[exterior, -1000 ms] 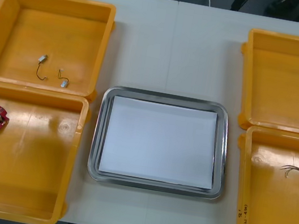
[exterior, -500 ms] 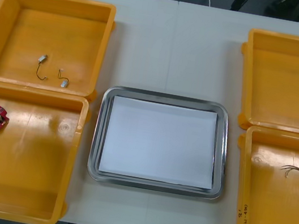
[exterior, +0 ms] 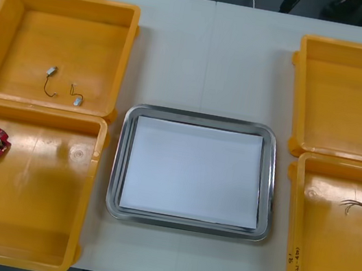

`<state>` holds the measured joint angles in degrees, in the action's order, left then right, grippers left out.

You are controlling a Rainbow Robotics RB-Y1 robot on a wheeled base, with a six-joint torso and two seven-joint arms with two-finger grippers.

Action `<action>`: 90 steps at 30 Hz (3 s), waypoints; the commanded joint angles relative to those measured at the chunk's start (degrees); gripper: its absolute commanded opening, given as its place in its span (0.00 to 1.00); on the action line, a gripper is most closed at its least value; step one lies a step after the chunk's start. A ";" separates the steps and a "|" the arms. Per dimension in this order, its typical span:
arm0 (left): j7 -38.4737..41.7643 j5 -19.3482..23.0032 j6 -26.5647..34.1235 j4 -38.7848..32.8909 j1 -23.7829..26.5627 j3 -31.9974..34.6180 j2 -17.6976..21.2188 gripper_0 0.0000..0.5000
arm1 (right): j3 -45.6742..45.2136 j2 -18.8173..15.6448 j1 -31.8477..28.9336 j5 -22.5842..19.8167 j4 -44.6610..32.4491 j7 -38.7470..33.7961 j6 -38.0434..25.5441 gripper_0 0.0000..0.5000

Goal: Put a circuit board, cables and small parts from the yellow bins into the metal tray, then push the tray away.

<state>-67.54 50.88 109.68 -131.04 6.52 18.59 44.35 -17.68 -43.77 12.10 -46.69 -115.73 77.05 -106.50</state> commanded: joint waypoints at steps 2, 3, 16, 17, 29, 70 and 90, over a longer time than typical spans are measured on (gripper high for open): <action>-4.71 -0.43 0.32 -0.53 -0.98 0.57 0.82 1.00 | -0.87 -2.81 -0.94 1.25 -2.75 -1.46 0.68 1.00; -4.80 -0.25 0.32 -0.53 -0.98 0.48 1.18 1.00 | -0.87 -2.81 -1.03 1.16 -2.75 -1.55 0.77 1.00; -6.73 1.95 0.32 3.51 -1.07 -1.01 5.83 1.00 | -3.42 -2.72 -6.30 2.48 -2.75 -1.02 3.58 1.00; -7.08 2.12 0.32 4.22 -1.07 -1.10 6.10 1.00 | -3.77 -2.81 -6.83 2.57 -2.75 -1.02 3.75 1.00; -9.63 1.07 -2.02 6.15 -1.07 -2.33 6.98 1.00 | -6.32 -2.81 -13.33 4.50 -2.75 -0.84 9.73 1.00; -13.68 -3.42 -29.17 23.38 -1.51 -18.24 11.64 1.00 | -5.44 4.75 -19.22 3.00 11.58 -6.56 25.90 1.00; -12.88 -5.44 -32.51 24.61 -1.51 -23.16 12.43 1.00 | -3.42 6.16 -21.51 2.04 15.10 -8.93 29.42 1.00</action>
<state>-75.92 46.69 78.36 -106.59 6.23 -3.09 53.73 -21.80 -38.03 -7.24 -43.83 -100.22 71.13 -77.55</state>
